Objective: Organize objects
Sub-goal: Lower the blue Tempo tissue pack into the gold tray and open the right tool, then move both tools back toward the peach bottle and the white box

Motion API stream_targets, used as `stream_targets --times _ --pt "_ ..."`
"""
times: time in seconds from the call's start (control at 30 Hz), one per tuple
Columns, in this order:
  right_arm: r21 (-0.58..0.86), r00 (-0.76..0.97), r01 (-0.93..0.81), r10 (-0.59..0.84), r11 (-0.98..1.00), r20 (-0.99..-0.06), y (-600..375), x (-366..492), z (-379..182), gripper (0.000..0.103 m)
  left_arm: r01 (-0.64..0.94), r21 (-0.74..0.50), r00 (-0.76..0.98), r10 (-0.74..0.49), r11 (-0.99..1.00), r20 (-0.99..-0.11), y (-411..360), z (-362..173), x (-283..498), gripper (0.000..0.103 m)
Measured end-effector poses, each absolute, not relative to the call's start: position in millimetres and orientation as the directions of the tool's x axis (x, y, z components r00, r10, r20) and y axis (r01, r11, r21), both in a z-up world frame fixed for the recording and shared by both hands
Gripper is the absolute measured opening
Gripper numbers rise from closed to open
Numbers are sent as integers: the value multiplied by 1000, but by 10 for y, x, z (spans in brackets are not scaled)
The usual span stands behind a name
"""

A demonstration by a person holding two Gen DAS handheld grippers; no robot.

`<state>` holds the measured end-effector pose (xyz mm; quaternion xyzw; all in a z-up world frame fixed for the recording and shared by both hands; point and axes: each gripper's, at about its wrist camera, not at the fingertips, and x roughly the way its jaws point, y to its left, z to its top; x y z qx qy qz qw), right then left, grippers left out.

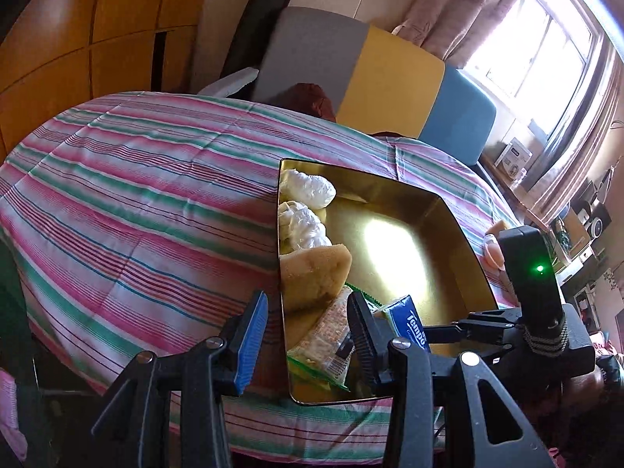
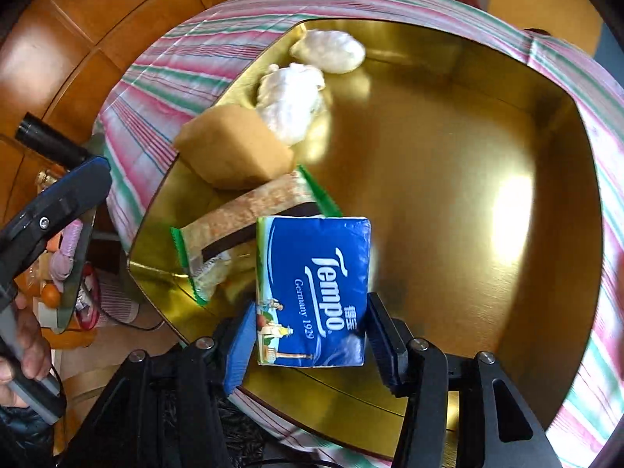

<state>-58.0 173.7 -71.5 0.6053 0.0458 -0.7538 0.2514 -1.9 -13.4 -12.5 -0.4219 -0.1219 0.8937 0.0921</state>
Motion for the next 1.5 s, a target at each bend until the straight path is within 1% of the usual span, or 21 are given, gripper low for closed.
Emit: stream_targets --times 0.03,0.17,0.23,0.3,0.47,0.53,0.77,0.97,1.2,1.23,1.37,1.5 --pt "249 -135 434 -335 -866 -932 1732 -579 -720 62 -60 -296 -626 267 -953 -733 -136 -126 -18 43" --pt "275 -143 431 -366 -859 -919 1754 -545 -679 67 -60 -287 -631 259 -956 -731 -127 -116 -13 43" --pt "297 -161 424 -394 -856 -905 1803 -527 -626 74 -65 -279 -637 255 -958 -728 -106 -96 -4 43" --pt "308 -184 413 -410 -857 -893 1868 -510 -565 78 -69 -268 -640 249 -961 -727 -79 -79 0 43" --pt "298 -255 385 -411 -874 -876 2055 -455 -419 79 -80 -229 -653 225 -970 -723 7 -15 22 44" --pt "281 -289 374 -399 -884 -870 2141 -434 -343 79 -88 -194 -663 203 -977 -721 65 19 39 44" --pt "224 -418 324 -351 -919 -838 2484 -384 -56 79 -125 -132 -672 182 -983 -718 248 110 55 44" --pt "168 -514 248 -276 -954 -812 2943 -349 117 79 -172 -106 -667 195 -979 -719 450 162 54 44" --pt "122 -588 105 -161 -987 -793 3644 -380 207 81 -231 -77 -652 213 -970 -728 741 195 37 44" --pt "114 -598 79 -138 -990 -789 3768 -389 217 82 -240 -72 -649 215 -968 -730 787 197 29 44" --pt "88 -635 -28 -50 -996 -770 4279 -454 250 82 -277 -56 -637 227 -959 -737 984 209 8 44" --pt "73 -672 -199 82 -977 -736 4911 -526 230 82 -324 -46 -622 249 -945 -742 1207 227 -13 44"
